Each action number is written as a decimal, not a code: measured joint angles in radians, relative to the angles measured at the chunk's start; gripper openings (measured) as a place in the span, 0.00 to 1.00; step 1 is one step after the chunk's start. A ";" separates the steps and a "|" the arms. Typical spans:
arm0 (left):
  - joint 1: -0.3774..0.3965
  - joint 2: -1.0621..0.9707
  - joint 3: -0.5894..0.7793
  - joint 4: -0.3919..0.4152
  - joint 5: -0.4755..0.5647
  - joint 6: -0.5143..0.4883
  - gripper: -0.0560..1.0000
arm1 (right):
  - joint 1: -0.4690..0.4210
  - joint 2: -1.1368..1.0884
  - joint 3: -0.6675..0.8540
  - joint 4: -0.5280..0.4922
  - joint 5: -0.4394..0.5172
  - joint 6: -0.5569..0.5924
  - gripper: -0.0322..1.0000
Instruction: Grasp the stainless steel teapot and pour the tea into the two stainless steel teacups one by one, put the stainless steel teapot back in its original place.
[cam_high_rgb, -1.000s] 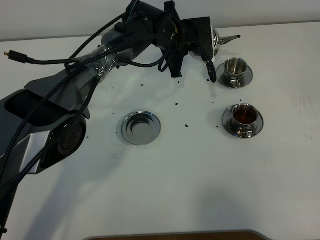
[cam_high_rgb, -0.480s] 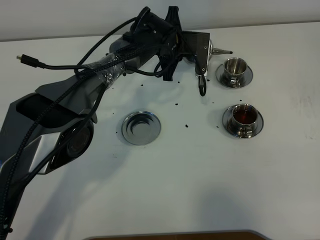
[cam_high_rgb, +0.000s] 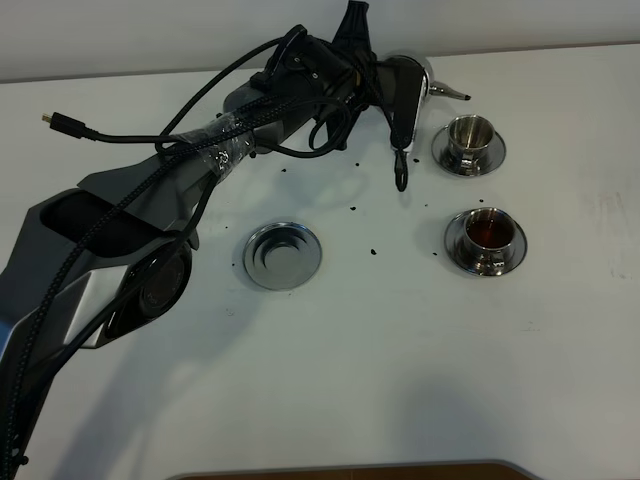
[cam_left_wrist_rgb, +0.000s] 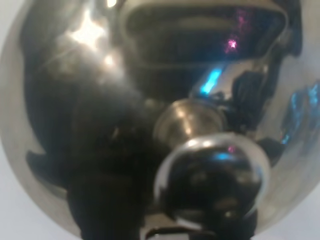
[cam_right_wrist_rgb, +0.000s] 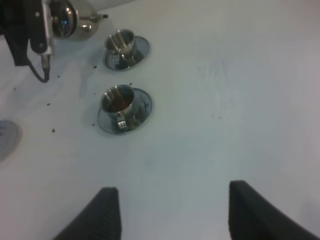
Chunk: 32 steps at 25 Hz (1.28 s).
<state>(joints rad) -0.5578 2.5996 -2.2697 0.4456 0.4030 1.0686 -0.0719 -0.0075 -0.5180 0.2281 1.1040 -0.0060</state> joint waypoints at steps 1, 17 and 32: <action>0.000 0.000 0.000 0.015 -0.007 0.000 0.28 | 0.000 0.000 0.000 0.000 0.000 0.000 0.50; 0.000 0.018 0.000 0.054 -0.083 0.131 0.28 | 0.000 0.000 0.000 0.000 0.000 0.000 0.50; 0.000 0.018 0.000 0.054 -0.122 0.236 0.28 | 0.000 0.000 0.000 0.000 0.000 0.000 0.50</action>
<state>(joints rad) -0.5578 2.6176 -2.2698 0.4993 0.2813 1.3043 -0.0719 -0.0075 -0.5180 0.2281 1.1040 -0.0060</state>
